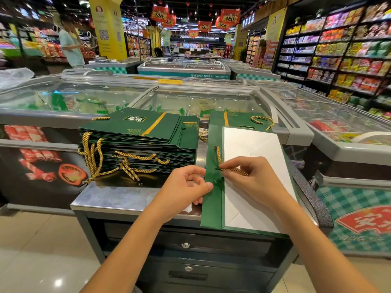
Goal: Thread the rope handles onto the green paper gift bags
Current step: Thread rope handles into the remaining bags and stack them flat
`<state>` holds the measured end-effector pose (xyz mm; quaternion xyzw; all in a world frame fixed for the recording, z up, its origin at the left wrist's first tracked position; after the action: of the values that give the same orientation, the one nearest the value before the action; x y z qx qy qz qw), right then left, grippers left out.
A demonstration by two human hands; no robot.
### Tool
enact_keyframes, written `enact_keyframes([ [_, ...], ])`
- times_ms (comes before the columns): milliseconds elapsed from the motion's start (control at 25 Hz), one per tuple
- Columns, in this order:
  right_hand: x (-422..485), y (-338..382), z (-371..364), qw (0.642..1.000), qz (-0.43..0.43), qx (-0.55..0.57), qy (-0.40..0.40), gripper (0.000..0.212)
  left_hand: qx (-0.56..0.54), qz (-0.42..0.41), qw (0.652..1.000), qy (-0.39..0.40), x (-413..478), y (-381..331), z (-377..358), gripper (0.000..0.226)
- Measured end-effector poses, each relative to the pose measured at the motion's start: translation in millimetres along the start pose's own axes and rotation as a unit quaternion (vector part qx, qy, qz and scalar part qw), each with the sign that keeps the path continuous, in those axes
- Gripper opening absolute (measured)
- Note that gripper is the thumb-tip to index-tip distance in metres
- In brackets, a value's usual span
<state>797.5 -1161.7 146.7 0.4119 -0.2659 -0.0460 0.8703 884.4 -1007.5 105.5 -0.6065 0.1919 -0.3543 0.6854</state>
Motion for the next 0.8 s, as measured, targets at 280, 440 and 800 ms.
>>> enact_keyframes([
  [280,-12.3,-11.8,-10.3,1.000,-0.002,0.006,0.004,0.015,-0.007,0.000,1.000,0.006,2.2,4.1,0.6,0.040],
  [440,-13.2,-8.5,-12.0,1.000,0.019,-0.002,0.012,0.014,-0.002,-0.015,1.000,0.012,1.5,4.4,-0.1,0.036],
  [800,-17.1,8.2,-15.9,0.989,0.115,-0.093,-0.006,0.014,-0.007,-0.042,0.999,0.023,0.3,2.0,0.6,0.027],
])
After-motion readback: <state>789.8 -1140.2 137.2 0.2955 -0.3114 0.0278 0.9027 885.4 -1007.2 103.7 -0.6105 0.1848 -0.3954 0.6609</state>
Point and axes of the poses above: each hand's wrist, its own x-axis towards the middle knuckle, its own z-axis out of the back of the hand, y = z × x, the point moved 8 cm from there along x, towards the middle knuckle, and after that the axes turned 3 degrees about -z, right-handed, at the moved point
